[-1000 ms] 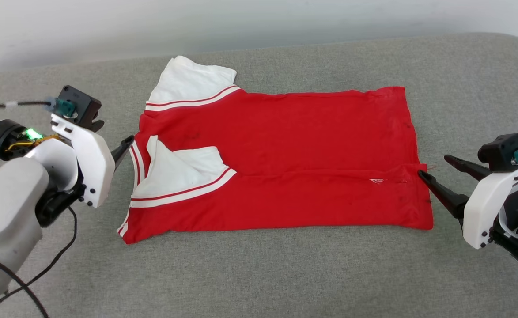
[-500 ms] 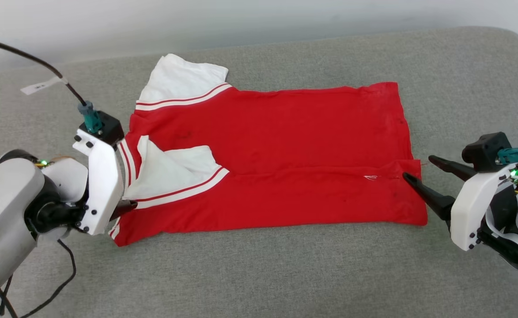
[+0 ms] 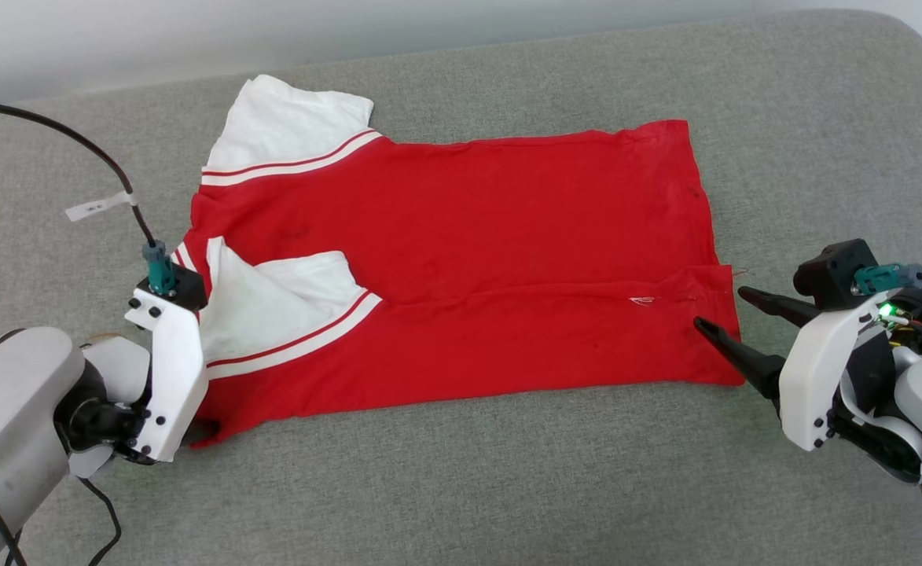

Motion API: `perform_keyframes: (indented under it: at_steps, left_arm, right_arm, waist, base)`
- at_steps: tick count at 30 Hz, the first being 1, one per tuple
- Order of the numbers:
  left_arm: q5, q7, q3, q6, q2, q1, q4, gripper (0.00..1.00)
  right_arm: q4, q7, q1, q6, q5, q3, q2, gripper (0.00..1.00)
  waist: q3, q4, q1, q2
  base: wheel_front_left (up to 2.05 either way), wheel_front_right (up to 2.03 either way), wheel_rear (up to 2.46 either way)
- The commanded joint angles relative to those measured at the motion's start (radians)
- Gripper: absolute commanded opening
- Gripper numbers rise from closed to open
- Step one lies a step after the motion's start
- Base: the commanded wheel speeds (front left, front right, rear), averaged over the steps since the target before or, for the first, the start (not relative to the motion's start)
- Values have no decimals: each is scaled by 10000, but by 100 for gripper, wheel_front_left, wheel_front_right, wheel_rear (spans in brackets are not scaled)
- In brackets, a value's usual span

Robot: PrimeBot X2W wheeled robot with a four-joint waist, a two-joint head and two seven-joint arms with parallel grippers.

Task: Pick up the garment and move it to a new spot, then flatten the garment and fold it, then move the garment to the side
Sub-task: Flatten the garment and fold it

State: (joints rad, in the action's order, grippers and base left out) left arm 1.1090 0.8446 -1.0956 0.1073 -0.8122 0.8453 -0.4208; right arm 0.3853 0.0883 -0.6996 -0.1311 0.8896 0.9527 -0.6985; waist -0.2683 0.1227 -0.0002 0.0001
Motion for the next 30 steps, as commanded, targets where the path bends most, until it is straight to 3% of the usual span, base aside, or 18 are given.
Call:
perform_keyframes:
  at_steps: [1,2,3,4,11,15,22,26,30]
  left_arm:
    - [-1,-39,-299,28,297,-500,-193,100]
    - [-40,-79,-354,42,355,-499,-229,82]
    - [-69,-132,-389,60,414,-486,-263,31]
    - [-48,-196,-388,91,462,-468,-282,0]
    - [-203,-880,-355,218,268,-118,127,0]
    - [-190,-1215,-432,213,-145,121,795,0]
    - [-17,-1558,-305,218,-404,306,1436,0]
    - [-70,-1652,-238,217,-467,532,1690,0]
    - [-155,-1658,-265,220,-468,679,1879,0]
  right_arm:
    - [-3,-16,-173,8,52,25,28,100]
    - [-1,5,-203,8,82,43,9,100]
    - [34,19,-246,8,34,53,-51,100]
    - [87,43,-279,8,-30,65,-109,100]
    - [-2,460,-747,8,-119,76,-383,100]
    - [-474,1921,-1501,8,-226,475,-1036,100]
    - [-1014,5077,-2291,8,831,1048,-1694,100]
    - [-809,6278,-2372,8,1736,1042,-1591,100]
    - [-81,6695,-2182,8,2421,768,-1161,100]
  waist:
    - [-2,1,2,-1]
    - [8,-4,2,-1]
    - [32,-16,2,-1]
    - [78,-36,2,-1]
    - [555,-155,2,-1]
    - [875,-285,2,-1]
    - [758,-453,2,-1]
    - [480,-557,2,-1]
    - [143,-681,2,-1]
  base:
    - [0,0,0]
    - [0,0,0]
    - [0,0,0]
    - [0,0,0]
    - [0,0,0]
    - [0,0,0]
    - [0,0,0]
    - [0,0,0]
    - [0,0,0]
